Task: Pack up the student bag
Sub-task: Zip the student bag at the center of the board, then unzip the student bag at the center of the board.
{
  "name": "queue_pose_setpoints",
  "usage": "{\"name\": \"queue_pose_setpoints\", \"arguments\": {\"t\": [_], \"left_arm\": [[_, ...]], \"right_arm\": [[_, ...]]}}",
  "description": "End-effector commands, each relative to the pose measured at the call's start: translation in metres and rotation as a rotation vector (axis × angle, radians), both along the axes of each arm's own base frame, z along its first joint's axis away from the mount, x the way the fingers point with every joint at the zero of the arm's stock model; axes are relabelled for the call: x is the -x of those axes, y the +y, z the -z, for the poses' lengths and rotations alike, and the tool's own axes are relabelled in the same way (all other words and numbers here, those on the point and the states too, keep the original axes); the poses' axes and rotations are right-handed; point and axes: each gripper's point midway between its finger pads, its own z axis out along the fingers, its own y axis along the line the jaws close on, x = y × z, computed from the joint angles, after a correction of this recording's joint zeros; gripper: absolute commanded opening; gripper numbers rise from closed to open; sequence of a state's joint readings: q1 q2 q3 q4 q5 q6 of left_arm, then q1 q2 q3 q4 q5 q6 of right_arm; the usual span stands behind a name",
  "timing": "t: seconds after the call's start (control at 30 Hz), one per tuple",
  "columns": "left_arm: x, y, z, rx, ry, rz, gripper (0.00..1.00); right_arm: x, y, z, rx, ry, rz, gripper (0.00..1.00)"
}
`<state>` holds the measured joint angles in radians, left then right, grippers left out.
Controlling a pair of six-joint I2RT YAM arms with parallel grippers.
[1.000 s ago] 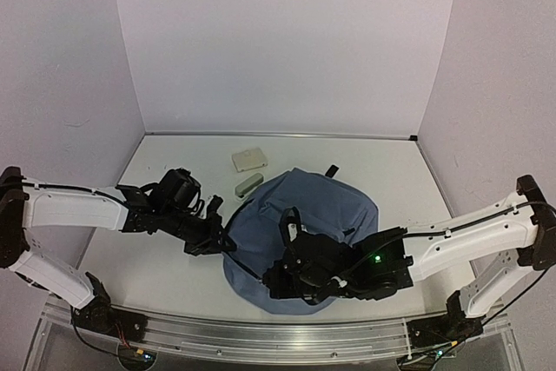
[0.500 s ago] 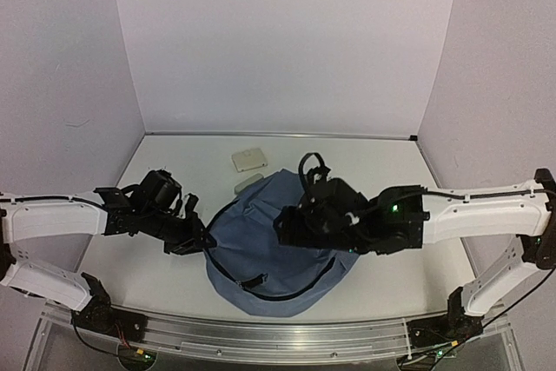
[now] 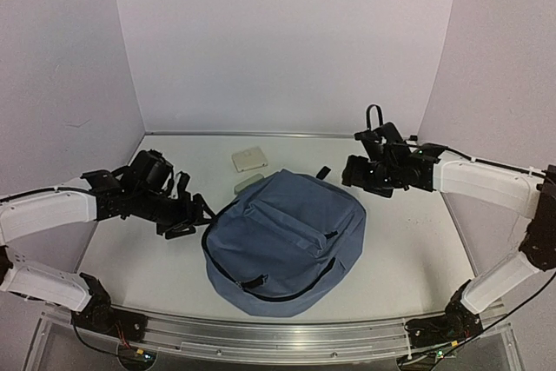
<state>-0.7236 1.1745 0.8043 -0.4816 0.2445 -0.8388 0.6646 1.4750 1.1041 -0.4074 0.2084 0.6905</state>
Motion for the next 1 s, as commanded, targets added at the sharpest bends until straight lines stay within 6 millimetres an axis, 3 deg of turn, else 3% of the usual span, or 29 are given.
{"name": "queue_pose_setpoints", "arguments": {"t": [0.0,0.27,0.47,0.67,0.97], "left_arm": [[-0.011,-0.061,-0.075,-0.031,-0.298,0.22,0.76],[-0.01,-0.155,-0.065,0.128,-0.273,0.36,0.75],[0.008,-0.203,-0.033,0.171,-0.204,0.433,0.75],[0.04,-0.226,-0.009,0.171,-0.144,0.531,0.75],[0.088,-0.233,0.013,0.111,-0.129,0.685,0.76]], "right_arm": [[0.021,0.014,0.019,-0.142,0.108,-0.179,0.65],[0.071,0.041,0.024,-0.411,0.223,-0.309,0.39],[0.09,0.046,0.037,-0.47,0.282,-0.324,0.37],[0.103,0.062,0.048,-0.463,0.333,-0.373,0.29],[0.106,0.071,0.047,-0.465,0.337,-0.382,0.25]]}}
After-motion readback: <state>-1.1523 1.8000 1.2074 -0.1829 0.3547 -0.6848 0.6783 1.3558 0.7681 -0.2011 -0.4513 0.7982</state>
